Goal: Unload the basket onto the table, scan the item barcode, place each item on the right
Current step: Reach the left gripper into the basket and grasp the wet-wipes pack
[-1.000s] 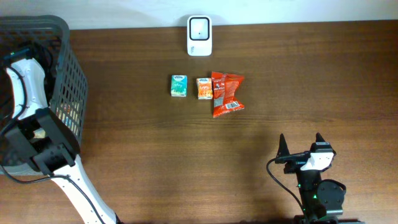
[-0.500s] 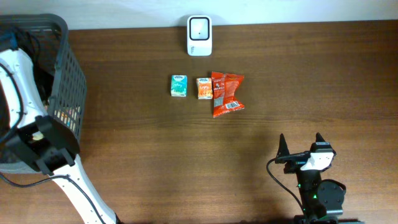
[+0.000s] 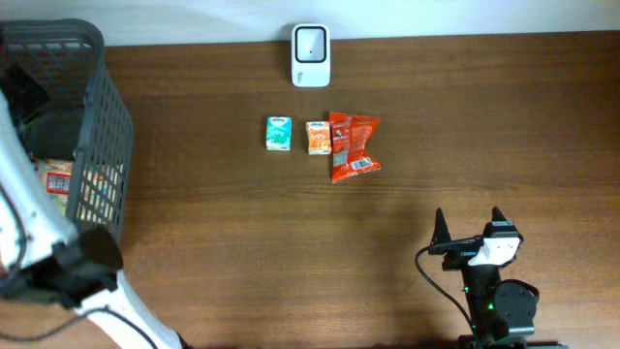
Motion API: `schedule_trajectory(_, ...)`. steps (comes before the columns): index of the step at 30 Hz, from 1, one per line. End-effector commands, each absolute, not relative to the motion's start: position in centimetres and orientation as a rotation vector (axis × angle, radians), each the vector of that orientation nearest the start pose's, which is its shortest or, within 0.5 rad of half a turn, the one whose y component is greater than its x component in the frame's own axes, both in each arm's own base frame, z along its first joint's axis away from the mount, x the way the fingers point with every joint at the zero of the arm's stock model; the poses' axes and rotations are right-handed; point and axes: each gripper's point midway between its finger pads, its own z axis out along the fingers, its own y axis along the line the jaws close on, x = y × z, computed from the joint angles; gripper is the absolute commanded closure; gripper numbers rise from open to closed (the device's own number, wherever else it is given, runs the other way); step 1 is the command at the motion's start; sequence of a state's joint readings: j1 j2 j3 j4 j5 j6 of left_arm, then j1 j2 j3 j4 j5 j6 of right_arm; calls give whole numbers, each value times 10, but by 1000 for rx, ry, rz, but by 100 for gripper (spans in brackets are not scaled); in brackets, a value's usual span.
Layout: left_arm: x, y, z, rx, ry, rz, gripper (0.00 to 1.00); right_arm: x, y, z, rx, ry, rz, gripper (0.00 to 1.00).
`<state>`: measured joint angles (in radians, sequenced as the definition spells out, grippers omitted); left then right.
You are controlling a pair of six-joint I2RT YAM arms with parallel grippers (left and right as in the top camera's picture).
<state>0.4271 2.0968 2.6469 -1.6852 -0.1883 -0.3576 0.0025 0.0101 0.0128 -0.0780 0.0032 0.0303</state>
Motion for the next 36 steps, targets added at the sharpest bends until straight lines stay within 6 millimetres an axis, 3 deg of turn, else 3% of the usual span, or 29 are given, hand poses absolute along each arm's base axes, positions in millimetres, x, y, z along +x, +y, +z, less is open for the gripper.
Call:
schedule_trajectory(1,345,188,305,-1064,2543,240,100,246,-2,155,42,1651,24,2)
schedule_trajectory(3,323,179,289,-1180,2572,230,100,246,-2,155,42,1650,24,1)
schedule_trajectory(6,276,188,266,-1457,2525,450,100,246,-2,155,42,1650,24,1)
schedule_trajectory(10,236,191,243,-1688,2483,505,100,246,-2,155,42,1650,24,1)
schedule_trajectory(13,198,201,238,-1844,2420,512,100,246,-2,155,42,1650,24,1)
schedule_trajectory(16,167,199,235,-1989,2322,507,100,246,-2,155,42,1650,24,2)
schedule_trajectory(19,143,195,235,-2130,2187,504,100,246,-2,155,42,1650,24,1)
schedule_trajectory(21,135,189,240,-2129,2151,496,100,246,-2,155,42,1650,24,1)
schedule_trajectory(26,128,177,261,-2166,1926,402,100,246,-2,155,42,1650,24,1)
schedule_trajectory(28,138,182,265,-2132,1883,364,100,246,-2,155,42,1650,24,1)
schedule_trajectory(30,171,207,274,-2036,1762,293,98,246,-2,155,42,1650,24,1)
schedule_trajectory(33,211,238,289,-1925,1630,230,84,246,-2,155,42,1650,24,1)
schedule_trajectory(35,242,247,290,-1838,1653,140,72,246,-2,155,42,1650,24,2)
schedule_trajectory(36,274,245,287,-1686,1768,65,60,246,-2,155,42,1650,24,1)
